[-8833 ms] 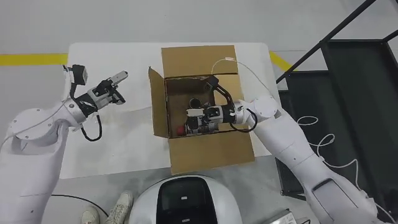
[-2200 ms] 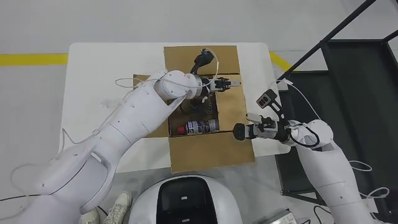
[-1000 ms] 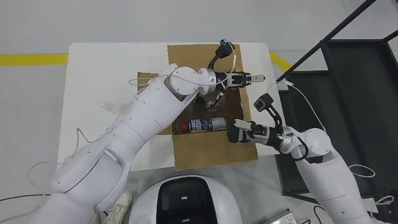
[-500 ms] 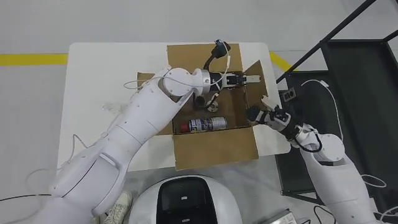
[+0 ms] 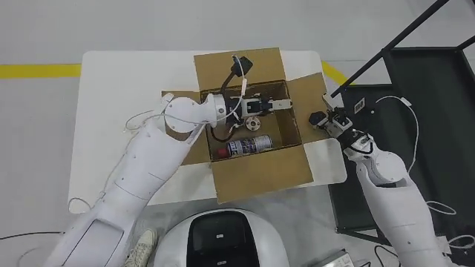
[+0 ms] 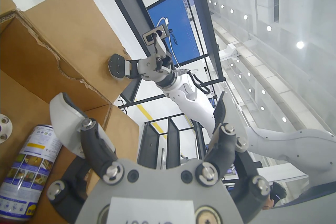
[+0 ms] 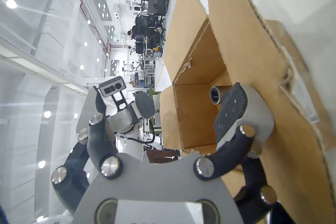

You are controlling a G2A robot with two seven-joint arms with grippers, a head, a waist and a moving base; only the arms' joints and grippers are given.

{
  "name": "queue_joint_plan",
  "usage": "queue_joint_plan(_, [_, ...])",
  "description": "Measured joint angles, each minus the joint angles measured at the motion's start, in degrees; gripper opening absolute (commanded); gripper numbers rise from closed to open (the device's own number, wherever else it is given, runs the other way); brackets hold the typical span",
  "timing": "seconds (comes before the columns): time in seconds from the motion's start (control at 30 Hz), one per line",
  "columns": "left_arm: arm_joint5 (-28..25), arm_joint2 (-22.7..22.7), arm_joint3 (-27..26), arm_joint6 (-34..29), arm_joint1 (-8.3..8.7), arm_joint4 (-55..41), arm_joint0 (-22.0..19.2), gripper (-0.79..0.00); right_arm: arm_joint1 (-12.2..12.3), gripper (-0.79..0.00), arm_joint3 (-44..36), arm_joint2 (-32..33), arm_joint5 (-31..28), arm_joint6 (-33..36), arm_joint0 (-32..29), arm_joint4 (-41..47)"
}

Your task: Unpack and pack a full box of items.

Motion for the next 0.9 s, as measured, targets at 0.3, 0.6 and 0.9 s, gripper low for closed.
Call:
queue_joint_plan(0.3, [2.34,-11.46,-16.55,-3.2,4.01,2.78,12.3,0.0,-0.52,0.0,5.05,-1.88,2.47,-8.36,3.51,-7.56])
queue_joint_plan(0.6, [1.47,-18.49,-18.99,-4.47,5.78,-2.43,17.16,0.0,-1.01,0.0,5.51,-6.12,5.91,-7.13,5.5,-13.37])
queue_joint_plan(0.9, [0.19,-20.79,-19.36,-5.32,6.83,-5.2,19.35,0.0,-1.9,0.0,4.92,-10.29,5.58,-6.09,6.2,-13.28])
